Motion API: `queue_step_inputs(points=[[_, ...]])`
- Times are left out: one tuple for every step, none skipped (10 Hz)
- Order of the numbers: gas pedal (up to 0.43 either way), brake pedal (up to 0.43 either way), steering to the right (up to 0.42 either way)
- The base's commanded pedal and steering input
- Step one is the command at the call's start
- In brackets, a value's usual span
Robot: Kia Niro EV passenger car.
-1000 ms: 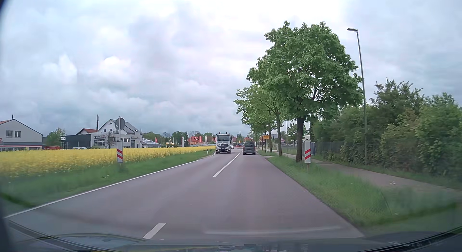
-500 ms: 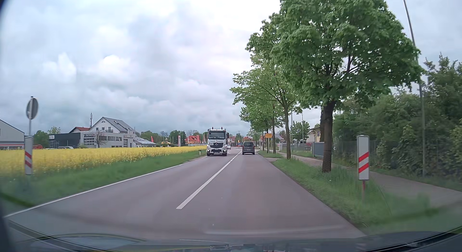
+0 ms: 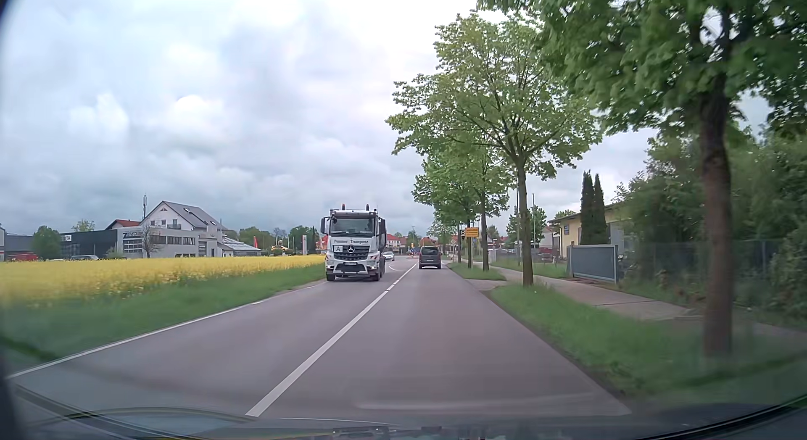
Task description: Follow the waypoints while adhering to traffic rules and regulations
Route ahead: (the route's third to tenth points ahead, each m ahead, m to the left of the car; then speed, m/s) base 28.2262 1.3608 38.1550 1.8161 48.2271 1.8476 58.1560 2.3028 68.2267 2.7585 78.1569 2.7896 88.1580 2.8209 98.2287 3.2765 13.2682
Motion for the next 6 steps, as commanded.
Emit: queue_step_inputs(points=[[0.110,0.012,0.003],[0.098,0.012,-0.001],[0.098,0.012,-0.004],[0.087,0.012,-0.005],[0.087,0.012,-0.005],[0.087,0.012,-0.005]])
